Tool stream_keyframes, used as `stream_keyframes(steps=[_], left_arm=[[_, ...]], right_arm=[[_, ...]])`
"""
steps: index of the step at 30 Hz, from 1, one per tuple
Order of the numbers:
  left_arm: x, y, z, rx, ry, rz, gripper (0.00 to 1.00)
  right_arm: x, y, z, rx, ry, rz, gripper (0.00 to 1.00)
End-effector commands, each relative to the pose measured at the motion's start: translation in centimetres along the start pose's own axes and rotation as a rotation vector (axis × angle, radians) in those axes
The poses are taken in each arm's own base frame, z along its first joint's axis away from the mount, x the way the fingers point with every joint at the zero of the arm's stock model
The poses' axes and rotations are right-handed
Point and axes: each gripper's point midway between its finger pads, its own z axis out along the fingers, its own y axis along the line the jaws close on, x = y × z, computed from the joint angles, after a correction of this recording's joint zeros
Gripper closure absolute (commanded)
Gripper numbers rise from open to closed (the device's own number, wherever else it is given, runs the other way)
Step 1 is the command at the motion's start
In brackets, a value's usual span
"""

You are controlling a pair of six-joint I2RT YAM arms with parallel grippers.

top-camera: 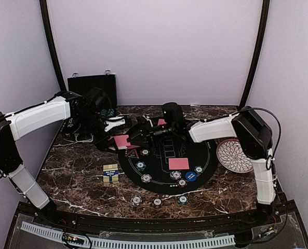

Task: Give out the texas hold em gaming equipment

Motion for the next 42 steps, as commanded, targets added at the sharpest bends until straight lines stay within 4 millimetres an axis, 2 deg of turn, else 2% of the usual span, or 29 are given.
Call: stream_keyframes(steps=[1,8,10,18,23,28,34,42], left_arm=[[-0.9,0.3,-1.1,-0.019,-0.037,0.004,1.00],[-0.8,0.2,-1.1,-0.020,-0.034,0.004,1.00],[-0.7,0.2,-1.1,-0.020,-0.032,0.004,1.00],[-0.7,0.1,-1.1,-0.021,-0.034,0.005,1.00],[-0.7,0.1,-1.1,-0.020,-0.035,0.003,1.00],[-0.8,0.2,-1.1,-0.024,-0.037,0.005,1.00],[-0.7,0.2,-1.1,-0.022,-0.034,0.002,1.00],[-0.5,0.2,-1.1,-0.025,-0.031,0.001,1.00]], right_arm=[[0.2,3.5,-0.8,-0.064,-0.004,-0.063,0.89],[0.2,3.8,-1.4,-0.072,-0.015,-0.057,1.00],[0.1,4.0,-1.7,-0.084,-0.023,-0.056,1.00],[0.6,3.2,-1.2,-0.069,-0.005,-0.047,0.75],[1.1,2.7,-0.2,-0.063,0.022,-0.038,0.71],[1.3,2.7,0.4,-0.070,0.038,-0.034,0.76],[1.3,3.1,0.5,-0.078,0.044,-0.039,0.92],[0.3,2.7,-1.8,-0.061,-0.007,-0.031,1.00]])
